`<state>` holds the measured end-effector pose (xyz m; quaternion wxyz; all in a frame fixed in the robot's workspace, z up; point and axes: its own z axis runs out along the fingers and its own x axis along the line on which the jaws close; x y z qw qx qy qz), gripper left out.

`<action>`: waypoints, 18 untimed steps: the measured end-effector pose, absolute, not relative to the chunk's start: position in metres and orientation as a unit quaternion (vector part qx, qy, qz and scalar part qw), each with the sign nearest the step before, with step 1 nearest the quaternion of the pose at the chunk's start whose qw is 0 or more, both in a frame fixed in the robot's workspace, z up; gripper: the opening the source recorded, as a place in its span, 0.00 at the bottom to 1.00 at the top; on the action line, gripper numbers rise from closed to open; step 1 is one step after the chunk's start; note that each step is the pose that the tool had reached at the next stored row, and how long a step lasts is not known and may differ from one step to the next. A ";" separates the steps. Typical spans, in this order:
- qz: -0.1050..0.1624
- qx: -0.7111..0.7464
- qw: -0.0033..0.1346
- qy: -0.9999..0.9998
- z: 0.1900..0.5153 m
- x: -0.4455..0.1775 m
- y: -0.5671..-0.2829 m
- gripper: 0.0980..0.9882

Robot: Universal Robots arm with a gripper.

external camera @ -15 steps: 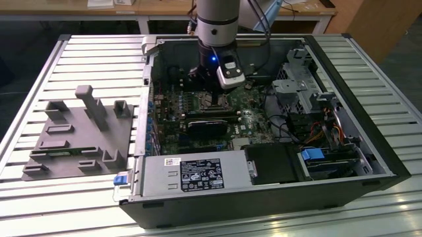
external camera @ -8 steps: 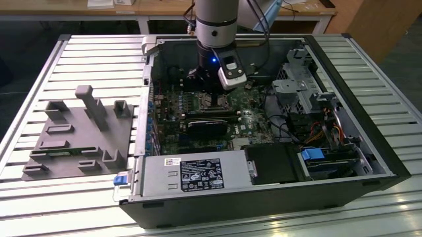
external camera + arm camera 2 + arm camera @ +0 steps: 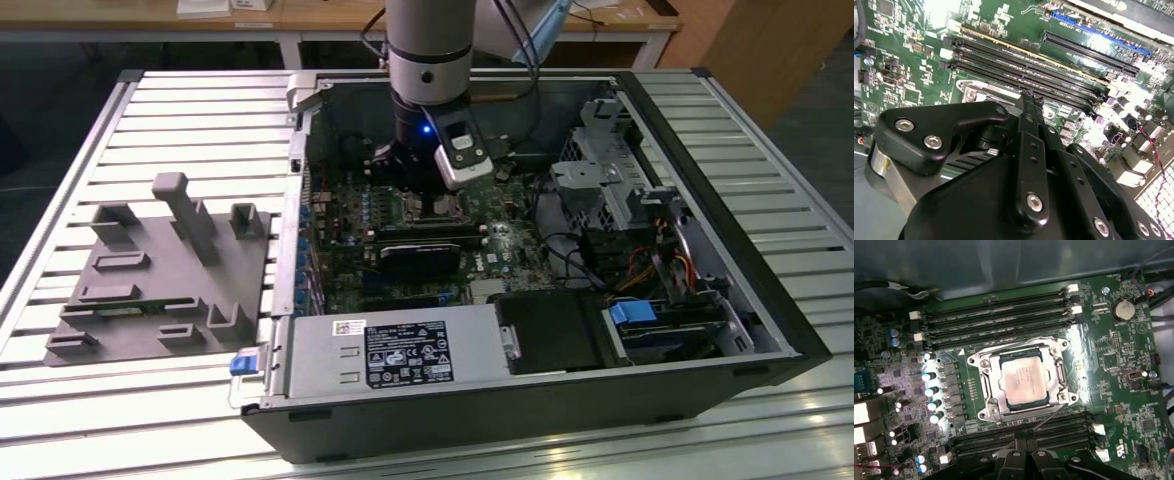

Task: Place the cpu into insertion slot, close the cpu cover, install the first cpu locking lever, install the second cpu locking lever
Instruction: 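Install the second cpu locking lever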

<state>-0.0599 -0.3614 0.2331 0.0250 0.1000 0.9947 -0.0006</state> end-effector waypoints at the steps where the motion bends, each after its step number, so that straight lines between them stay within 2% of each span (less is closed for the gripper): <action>1: 0.002 0.098 0.025 0.995 0.232 -0.060 -0.362 0.00; 18: 0.024 0.065 0.022 0.997 0.222 -0.070 -0.368 0.00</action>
